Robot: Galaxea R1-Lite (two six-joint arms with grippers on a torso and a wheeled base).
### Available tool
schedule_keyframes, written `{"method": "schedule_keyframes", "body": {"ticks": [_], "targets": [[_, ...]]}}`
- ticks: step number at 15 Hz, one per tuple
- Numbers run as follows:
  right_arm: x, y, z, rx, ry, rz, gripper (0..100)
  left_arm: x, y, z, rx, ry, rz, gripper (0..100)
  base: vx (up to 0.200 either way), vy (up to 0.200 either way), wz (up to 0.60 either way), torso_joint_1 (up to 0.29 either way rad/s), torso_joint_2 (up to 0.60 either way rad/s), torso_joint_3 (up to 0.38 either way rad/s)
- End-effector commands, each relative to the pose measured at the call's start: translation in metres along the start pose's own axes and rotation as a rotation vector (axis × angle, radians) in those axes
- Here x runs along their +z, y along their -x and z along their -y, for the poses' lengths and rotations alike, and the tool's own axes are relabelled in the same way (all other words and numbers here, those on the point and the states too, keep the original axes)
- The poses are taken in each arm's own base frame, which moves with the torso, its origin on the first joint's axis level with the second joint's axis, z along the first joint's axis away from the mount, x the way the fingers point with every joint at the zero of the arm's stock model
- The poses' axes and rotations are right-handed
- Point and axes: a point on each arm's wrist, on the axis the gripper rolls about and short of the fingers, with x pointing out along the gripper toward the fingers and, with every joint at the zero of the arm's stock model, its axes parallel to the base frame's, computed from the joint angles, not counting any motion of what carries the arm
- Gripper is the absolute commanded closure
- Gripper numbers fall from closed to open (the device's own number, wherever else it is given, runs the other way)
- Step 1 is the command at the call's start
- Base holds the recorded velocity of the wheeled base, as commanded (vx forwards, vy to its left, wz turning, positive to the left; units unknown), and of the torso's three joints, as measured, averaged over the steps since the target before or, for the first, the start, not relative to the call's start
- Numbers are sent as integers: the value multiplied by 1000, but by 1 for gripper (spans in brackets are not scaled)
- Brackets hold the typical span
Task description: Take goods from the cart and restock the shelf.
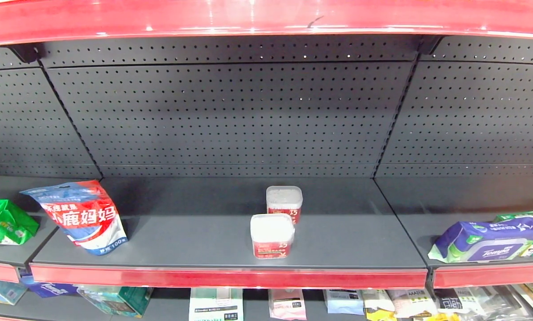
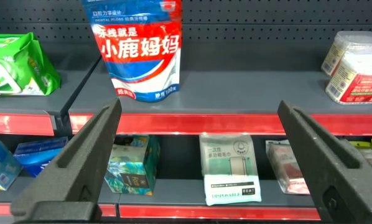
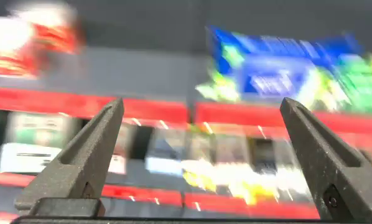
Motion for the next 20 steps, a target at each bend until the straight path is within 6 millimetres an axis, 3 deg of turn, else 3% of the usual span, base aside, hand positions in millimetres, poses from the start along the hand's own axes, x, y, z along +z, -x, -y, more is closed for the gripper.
{"method": "schedule_keyframes", "body": {"ticks": [1, 6, 10, 12, 15, 20], "targets": [[-2, 4, -1, 5, -13, 46, 0, 0, 0, 0, 0, 0, 0, 0, 0, 0, 0, 0, 0, 0], [-2, 4, -1, 35, -83, 48, 0, 0, 0, 0, 0, 0, 0, 0, 0, 0, 0, 0, 0, 0], [-3, 9, 0, 191, -71, 96, 0, 0, 0, 0, 0, 0, 0, 0, 0, 0, 0, 0, 0, 0], [-4, 12, 0, 157, -68, 137, 0, 0, 0, 0, 0, 0, 0, 0, 0, 0, 0, 0, 0, 0], [-8, 12, 6, -112, -102, 110, 0, 0, 0, 0, 2, 0, 0, 0, 0, 0, 0, 0, 0, 0], [-10, 12, 4, -65, -59, 86, 0, 0, 0, 0, 0, 0, 0, 0, 0, 0, 0, 0, 0, 0]]}}
